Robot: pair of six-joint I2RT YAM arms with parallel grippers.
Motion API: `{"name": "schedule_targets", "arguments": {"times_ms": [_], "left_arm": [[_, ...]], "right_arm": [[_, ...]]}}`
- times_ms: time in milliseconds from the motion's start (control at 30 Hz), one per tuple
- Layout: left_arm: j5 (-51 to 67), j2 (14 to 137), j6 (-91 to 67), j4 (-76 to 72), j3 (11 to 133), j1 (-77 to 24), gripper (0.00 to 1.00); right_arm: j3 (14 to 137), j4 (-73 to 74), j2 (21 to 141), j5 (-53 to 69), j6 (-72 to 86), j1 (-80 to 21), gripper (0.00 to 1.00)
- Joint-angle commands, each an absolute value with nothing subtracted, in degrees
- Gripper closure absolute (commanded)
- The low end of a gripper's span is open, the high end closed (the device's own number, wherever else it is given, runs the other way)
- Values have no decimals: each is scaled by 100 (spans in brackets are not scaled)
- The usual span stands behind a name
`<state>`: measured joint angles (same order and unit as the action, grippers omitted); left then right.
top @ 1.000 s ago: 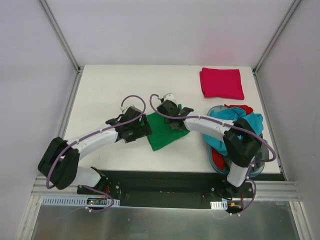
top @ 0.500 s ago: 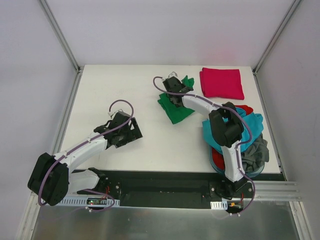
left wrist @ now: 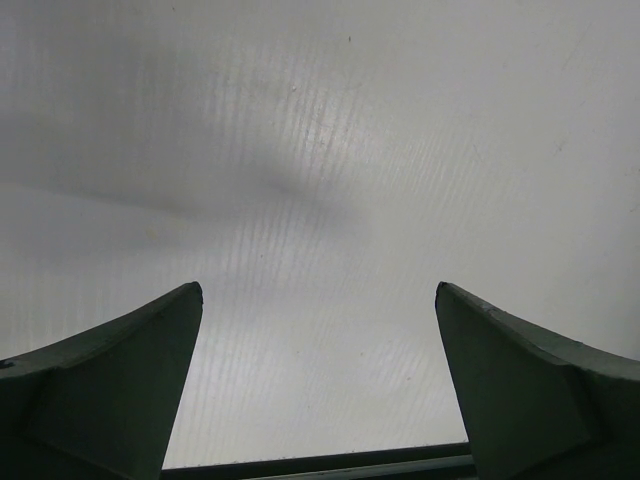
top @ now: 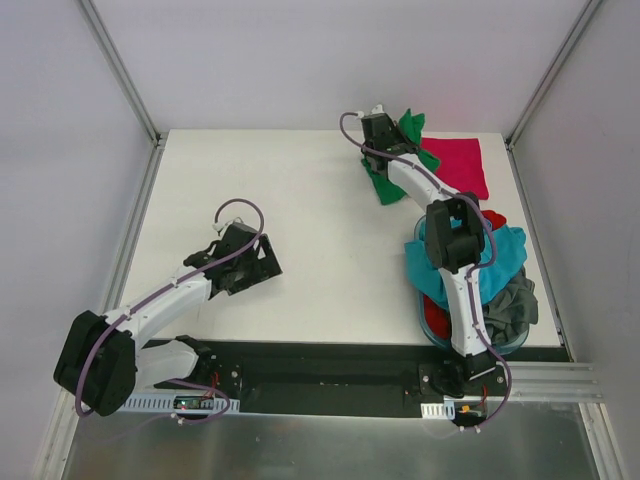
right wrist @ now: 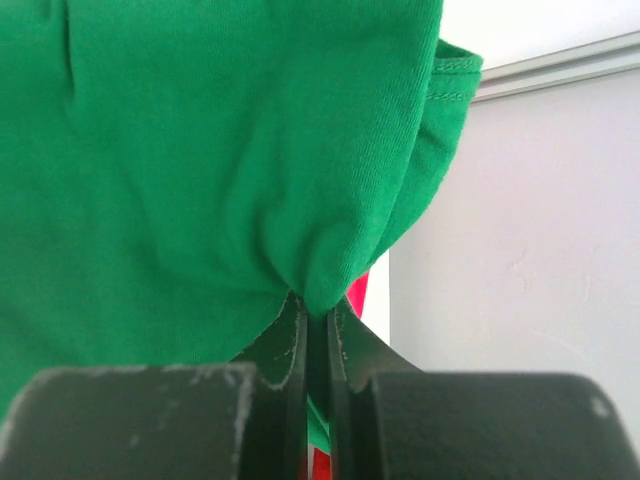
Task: Fold and stack the t-shirts
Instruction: Put the neatly folded tshirt into the corner of the board with the right arm
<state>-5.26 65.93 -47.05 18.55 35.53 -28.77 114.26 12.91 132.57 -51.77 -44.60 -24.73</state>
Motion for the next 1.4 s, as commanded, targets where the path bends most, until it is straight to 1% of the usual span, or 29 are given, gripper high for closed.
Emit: {"name": "schedule_targets", "arguments": {"times_ms": [0,333,567,833,1100,1367], "left_arm": [[-808,6293,-4588,1960,3472,-2830,1],[-967,6258,-4527,1978,3480,-2821,1],[-1054,6310,-4518,1969,3463,-2813,1],[-1090,6346,-4526,1978,3454,-2812,1],[-1160,6346,-4570,1969,3366,-2812,1],[-1178,6354,-4562,1969,3375,-2812,1]], "right_arm": [[12023,897,13351,-5371,-4965,-2321,99],[12454,923,13035,-5299,-5159,-2215,99],[12577,1370,12736,-5160,-5028,-2215,99],[13078,1740,12639,-5151,-4790,-2171,99],[13420,1837,12682,-5098,-4940,-2083,99],[13166,1986,12718,-4782,-4528,-1908,99]]}}
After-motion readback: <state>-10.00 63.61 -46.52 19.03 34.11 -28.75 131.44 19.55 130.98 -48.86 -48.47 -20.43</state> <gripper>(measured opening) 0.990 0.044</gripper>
